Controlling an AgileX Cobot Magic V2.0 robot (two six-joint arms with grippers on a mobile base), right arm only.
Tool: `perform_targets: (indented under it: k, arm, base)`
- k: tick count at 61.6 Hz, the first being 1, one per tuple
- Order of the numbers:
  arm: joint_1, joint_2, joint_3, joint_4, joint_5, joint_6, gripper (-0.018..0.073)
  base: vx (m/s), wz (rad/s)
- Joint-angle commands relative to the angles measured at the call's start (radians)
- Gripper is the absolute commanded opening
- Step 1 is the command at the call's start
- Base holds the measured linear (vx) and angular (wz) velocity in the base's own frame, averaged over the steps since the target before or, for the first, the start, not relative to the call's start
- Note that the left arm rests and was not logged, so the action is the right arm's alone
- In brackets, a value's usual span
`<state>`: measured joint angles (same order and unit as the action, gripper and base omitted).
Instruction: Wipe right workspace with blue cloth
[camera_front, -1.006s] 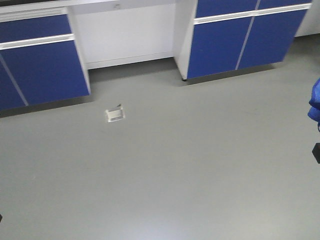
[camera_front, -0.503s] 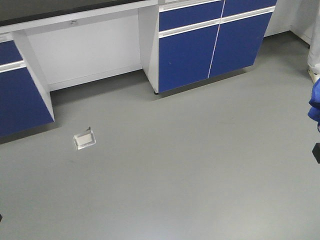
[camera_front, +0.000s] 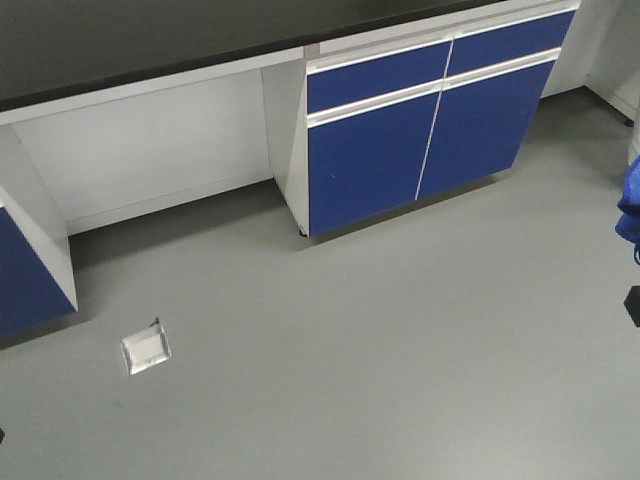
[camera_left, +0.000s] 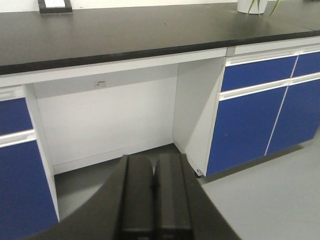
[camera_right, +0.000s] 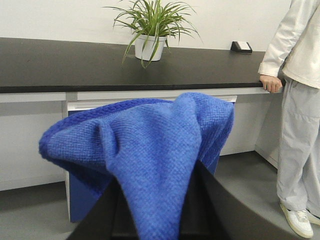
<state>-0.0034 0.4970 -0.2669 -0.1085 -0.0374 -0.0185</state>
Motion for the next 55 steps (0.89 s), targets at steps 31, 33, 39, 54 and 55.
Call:
perform_targets:
  k: [31,33,39,54,55]
  arm:
    - [-0.004,0.002,-0.032,-0.005,-0.086,-0.01,-0.0003]
    - [-0.004,0.002,-0.032,-0.005,-0.086,-0.01,-0.0003]
    - [-0.004,0.002,-0.032,-0.005,-0.086,-0.01,-0.0003]
    - [-0.004,0.002,-0.032,-0.005,-0.085,-0.009,-0.0003]
    - [-0.004,0.002,-0.032,-0.005,-0.085,-0.009,-0.0003]
  base:
    - [0.41,0.03]
    - [0.39,0.23]
    - [0.4,0.3]
    - [0.41,0.47]
    - [0.4,0.49]
